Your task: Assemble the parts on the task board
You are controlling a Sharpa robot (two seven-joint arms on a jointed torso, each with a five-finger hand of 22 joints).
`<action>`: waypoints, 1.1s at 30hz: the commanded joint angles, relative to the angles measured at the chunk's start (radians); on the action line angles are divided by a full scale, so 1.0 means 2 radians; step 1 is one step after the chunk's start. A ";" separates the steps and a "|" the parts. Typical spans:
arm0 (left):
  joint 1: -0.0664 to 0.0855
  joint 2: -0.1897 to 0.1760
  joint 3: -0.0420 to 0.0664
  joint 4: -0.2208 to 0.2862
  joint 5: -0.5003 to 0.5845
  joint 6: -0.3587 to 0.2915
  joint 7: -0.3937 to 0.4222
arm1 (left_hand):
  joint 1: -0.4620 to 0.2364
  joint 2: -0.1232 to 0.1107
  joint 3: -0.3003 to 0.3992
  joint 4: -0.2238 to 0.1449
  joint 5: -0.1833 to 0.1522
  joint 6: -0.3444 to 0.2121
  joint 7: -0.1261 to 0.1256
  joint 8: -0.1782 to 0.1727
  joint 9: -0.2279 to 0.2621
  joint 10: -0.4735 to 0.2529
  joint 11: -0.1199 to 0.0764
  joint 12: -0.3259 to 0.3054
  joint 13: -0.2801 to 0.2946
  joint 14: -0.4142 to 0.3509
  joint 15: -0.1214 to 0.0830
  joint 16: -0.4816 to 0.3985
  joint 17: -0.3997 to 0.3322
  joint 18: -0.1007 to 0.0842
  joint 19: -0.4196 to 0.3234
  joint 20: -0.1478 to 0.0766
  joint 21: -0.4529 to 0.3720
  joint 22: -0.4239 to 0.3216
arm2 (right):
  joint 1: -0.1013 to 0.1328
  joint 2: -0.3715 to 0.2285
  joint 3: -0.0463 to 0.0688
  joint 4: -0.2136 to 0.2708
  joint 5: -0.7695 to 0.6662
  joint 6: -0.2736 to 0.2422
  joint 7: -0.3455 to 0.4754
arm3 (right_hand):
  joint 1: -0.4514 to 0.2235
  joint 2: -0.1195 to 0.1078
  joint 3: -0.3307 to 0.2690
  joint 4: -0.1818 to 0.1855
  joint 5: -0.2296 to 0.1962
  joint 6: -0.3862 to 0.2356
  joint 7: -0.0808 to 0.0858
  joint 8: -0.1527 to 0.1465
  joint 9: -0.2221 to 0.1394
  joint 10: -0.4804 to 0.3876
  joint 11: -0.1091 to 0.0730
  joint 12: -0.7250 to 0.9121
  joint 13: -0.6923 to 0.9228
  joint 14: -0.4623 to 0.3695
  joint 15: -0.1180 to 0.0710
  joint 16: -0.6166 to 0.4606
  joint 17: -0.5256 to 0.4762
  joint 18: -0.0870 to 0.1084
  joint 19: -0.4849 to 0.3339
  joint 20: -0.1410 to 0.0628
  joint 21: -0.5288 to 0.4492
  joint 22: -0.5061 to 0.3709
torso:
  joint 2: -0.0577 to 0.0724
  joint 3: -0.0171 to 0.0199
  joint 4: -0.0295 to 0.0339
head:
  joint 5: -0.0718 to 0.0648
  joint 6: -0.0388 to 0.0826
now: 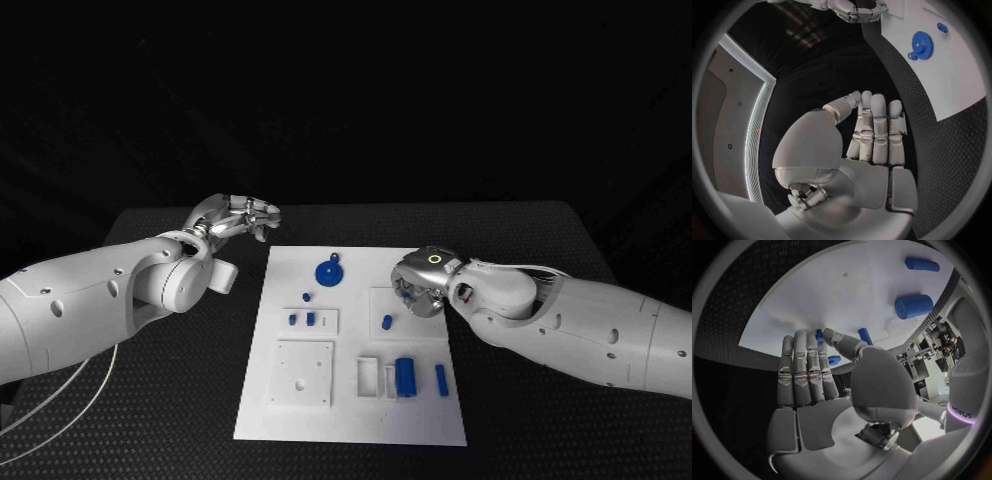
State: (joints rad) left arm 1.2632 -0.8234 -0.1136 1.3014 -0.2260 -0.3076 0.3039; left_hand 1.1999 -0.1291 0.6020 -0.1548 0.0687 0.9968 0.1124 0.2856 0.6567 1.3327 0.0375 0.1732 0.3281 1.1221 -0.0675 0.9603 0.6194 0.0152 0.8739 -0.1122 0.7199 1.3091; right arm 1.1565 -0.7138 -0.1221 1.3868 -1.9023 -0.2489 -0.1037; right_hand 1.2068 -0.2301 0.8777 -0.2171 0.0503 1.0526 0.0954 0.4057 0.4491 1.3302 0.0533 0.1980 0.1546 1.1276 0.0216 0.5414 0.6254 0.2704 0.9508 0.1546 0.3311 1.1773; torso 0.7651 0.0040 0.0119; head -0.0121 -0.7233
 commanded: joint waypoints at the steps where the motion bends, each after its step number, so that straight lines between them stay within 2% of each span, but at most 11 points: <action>1: 0.000 0.000 0.000 0.000 0.000 0.003 0.006 | 0.000 -0.005 0.000 -0.004 -0.001 -0.003 0.002 -0.002 0.000 -0.004 0.001 0.000 0.001 0.004 0.001 0.000 0.001 0.000 0.003 -0.026 0.000 0.009 | -0.005 -0.002 -0.004 -0.002 -0.010 0.011 -0.008 | 0.003 -0.002 0.003 0.000 0.000 0.005 -0.001 0.001 0.001 0.005 -0.001 0.001 0.001 0.005 0.000 0.002 0.001 -0.004 0.005 0.000 0.003 0.001 | 0.000 0.0004 0.0001 | 0.000 -0.001; 7: 0.000 0.000 0.000 -0.004 0.000 0.002 0.007 | 0.000 -0.005 0.000 -0.004 -0.001 -0.003 0.002 -0.002 0.000 -0.004 0.001 0.000 0.001 0.004 0.001 0.000 0.001 0.000 0.003 -0.026 0.000 0.009 | -0.005 -0.005 -0.003 0.004 -0.008 0.006 -0.008 | 0.003 -0.003 0.005 0.000 0.000 0.006 -0.002 0.002 0.003 0.008 -0.002 0.000 0.003 0.007 -0.001 0.002 0.004 -0.004 0.007 -0.002 0.005 0.001 | 0.000 -0.0001 0.0003 | 0.000 0.000; 18: 0.000 0.000 0.000 -0.007 0.000 0.008 0.001 | -0.002 -0.006 -0.001 -0.004 -0.002 -0.005 0.003 -0.003 -0.001 -0.006 0.001 -0.001 0.001 0.004 0.001 0.000 0.001 0.000 0.003 -0.025 0.000 0.009 | -0.004 -0.012 0.003 0.011 -0.003 0.005 -0.006 | 0.002 -0.004 0.007 0.001 -0.001 0.007 -0.002 0.002 0.004 0.008 -0.002 -0.001 0.004 0.008 -0.001 0.001 0.006 -0.004 0.009 -0.002 0.005 0.002 | 0.000 -0.0006 0.0010 | 0.000 0.000; 24: 0.000 0.000 0.000 -0.010 0.000 0.007 0.002 | -0.002 -0.006 -0.001 -0.004 -0.002 -0.006 0.003 -0.004 -0.001 -0.007 0.002 -0.001 0.000 0.003 0.002 -0.001 0.001 0.000 0.003 -0.025 0.000 0.009 | -0.003 -0.014 0.009 0.016 -0.001 0.003 -0.006 | 0.002 -0.004 0.007 0.001 -0.001 0.007 -0.002 0.002 0.004 0.008 -0.002 -0.001 0.005 0.008 -0.001 0.001 0.006 -0.004 0.009 -0.003 0.006 0.002 | 0.000 0.0000 0.0002 | 0.001 0.000; 33: 0.000 0.002 0.000 -0.011 0.000 0.008 0.003 | -0.002 -0.006 0.000 -0.004 -0.002 -0.006 0.004 -0.004 -0.001 -0.008 0.002 -0.001 0.000 0.003 0.002 -0.001 0.001 0.000 0.003 -0.025 0.000 0.009 | -0.001 -0.016 0.012 0.023 0.007 0.004 -0.004 | 0.002 -0.004 0.007 0.002 -0.001 0.007 -0.002 0.002 0.005 0.009 -0.002 -0.001 0.005 0.009 -0.002 0.001 0.006 -0.004 0.009 -0.003 0.006 0.002 | 0.000 0.0000 0.0001 | 0.001 0.000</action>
State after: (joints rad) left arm 1.2632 -0.8226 -0.1136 1.2787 -0.2260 -0.3051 0.3020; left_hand 1.1959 -0.1330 0.5993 -0.1575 0.0688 0.9895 0.1195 0.2818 0.6558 1.3220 0.0413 0.1732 0.3289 1.1256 -0.0639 0.9603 0.6205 0.0151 0.8739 -0.1122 0.7199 1.3092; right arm 1.1531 -0.7456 -0.0982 1.4294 -1.8940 -0.2518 -0.1115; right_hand 1.2084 -0.2317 0.8874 -0.2154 0.0499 1.0617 0.0912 0.4053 0.4577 1.3441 0.0465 0.1978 0.1636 1.1383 0.0181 0.5414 0.6369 0.2693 0.9628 0.1497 0.3366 1.1803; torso 0.7644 0.0038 0.0126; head -0.0102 -0.7225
